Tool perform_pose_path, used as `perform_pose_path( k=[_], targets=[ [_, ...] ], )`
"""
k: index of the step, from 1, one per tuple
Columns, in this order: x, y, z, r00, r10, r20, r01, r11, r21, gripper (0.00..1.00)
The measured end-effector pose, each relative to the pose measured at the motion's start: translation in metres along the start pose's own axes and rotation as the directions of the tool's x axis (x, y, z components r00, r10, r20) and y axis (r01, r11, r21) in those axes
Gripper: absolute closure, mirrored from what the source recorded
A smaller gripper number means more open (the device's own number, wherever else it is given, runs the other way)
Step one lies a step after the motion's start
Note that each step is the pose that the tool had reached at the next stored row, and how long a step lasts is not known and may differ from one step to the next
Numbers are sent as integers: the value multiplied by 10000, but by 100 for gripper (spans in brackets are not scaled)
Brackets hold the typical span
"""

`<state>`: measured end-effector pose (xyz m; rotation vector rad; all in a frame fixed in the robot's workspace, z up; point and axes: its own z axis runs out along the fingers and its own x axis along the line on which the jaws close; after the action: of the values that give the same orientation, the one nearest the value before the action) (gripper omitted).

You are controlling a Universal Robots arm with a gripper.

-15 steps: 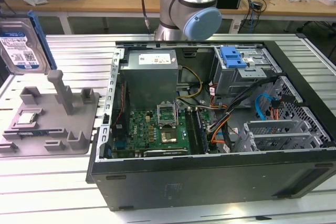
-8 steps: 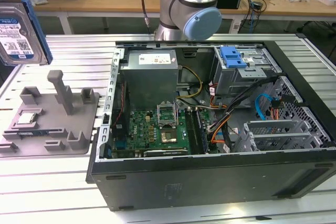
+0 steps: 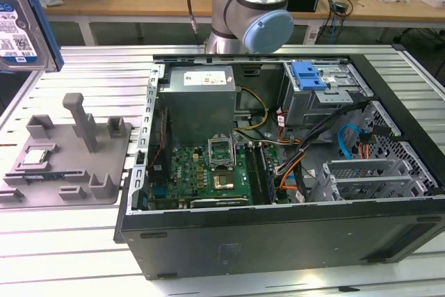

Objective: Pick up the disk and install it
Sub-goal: 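Pick up the disk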

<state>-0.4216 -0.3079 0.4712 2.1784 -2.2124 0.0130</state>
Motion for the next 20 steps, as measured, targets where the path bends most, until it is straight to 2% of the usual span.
perform_pose_path(
  k=[5, 10, 14, 20],
  targets=[
    [33, -66, -77, 10000, 22, 0, -22, 10000, 0, 63],
    [98, -184, -158, 10000, 35, 2, -35, 10000, 1, 63],
    [139, -270, -168, 10000, 36, 1, -36, 10000, -1, 63],
    [221, -444, -170, 10000, 37, 1, -37, 10000, -1, 63]
  ],
)
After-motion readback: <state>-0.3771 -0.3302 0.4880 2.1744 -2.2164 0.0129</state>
